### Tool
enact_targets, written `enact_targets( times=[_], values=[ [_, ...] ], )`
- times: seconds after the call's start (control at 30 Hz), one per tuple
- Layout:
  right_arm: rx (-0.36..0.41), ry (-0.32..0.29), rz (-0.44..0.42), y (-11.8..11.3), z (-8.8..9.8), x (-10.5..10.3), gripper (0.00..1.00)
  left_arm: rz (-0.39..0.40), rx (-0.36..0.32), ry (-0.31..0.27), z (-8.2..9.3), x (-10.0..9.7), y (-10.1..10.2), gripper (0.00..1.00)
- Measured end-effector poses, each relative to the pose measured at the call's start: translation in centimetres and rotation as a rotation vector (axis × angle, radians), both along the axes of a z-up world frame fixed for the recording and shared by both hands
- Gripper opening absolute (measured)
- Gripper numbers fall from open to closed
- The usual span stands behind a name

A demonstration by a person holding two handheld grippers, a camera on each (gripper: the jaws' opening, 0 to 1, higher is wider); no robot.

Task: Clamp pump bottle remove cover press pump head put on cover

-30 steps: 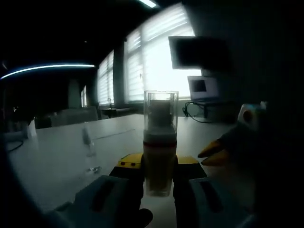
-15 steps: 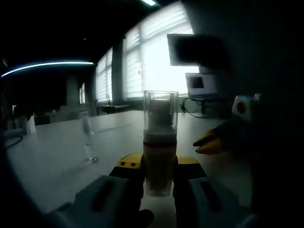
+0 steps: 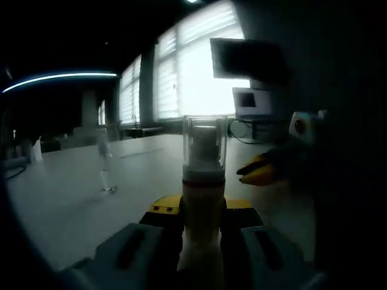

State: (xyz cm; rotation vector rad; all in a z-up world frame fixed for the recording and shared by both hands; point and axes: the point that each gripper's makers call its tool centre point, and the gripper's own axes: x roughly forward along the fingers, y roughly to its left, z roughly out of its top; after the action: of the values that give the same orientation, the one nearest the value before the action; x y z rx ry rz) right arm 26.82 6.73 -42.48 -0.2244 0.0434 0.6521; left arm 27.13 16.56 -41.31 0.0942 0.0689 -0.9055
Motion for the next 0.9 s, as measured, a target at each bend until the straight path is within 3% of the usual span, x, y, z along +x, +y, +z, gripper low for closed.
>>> enact_targets(
  times=[0.43,0.9],
  values=[
    [-0.005,-0.002,-0.001,0.20,0.02,-0.16,0.08,0.002,-0.025,0.045,-0.40,-0.02,0.26,0.14],
    [-0.015,-0.003,-0.006,0.29,-0.09,-0.17,0.08,0.002,-0.035,0.034,-0.29,0.53,-0.24,0.14]
  ],
)
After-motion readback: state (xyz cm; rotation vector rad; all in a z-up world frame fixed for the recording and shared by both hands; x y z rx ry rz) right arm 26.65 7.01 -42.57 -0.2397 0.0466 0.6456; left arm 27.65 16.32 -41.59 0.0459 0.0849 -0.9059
